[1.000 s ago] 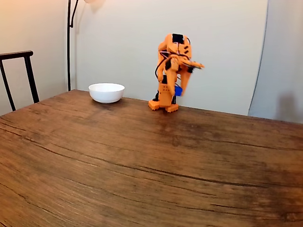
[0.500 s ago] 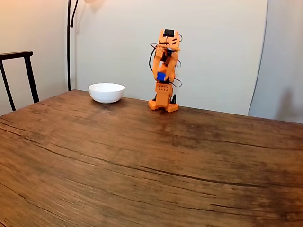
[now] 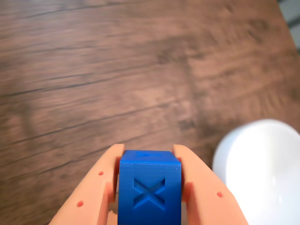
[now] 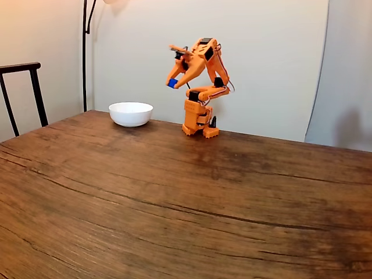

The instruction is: Grasp the cube and drop it in the bowl

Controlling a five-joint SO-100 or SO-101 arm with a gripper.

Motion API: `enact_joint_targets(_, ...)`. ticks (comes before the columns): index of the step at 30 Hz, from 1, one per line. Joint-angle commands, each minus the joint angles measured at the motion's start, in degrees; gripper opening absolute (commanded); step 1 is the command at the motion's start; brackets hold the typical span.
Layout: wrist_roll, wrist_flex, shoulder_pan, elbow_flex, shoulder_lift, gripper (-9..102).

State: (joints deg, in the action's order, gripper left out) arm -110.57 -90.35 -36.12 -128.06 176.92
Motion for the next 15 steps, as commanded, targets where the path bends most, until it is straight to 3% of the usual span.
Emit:
enact_joint_targets(1,-0.3,0.8,-5.1,2.1,0.1,1)
enact_joint_targets(6,-0.4,1.3,-17.7,4.9,-0.7,1)
enact_joint_targets(15,0.0,10.3,-33.7,7.3,-1.1,0)
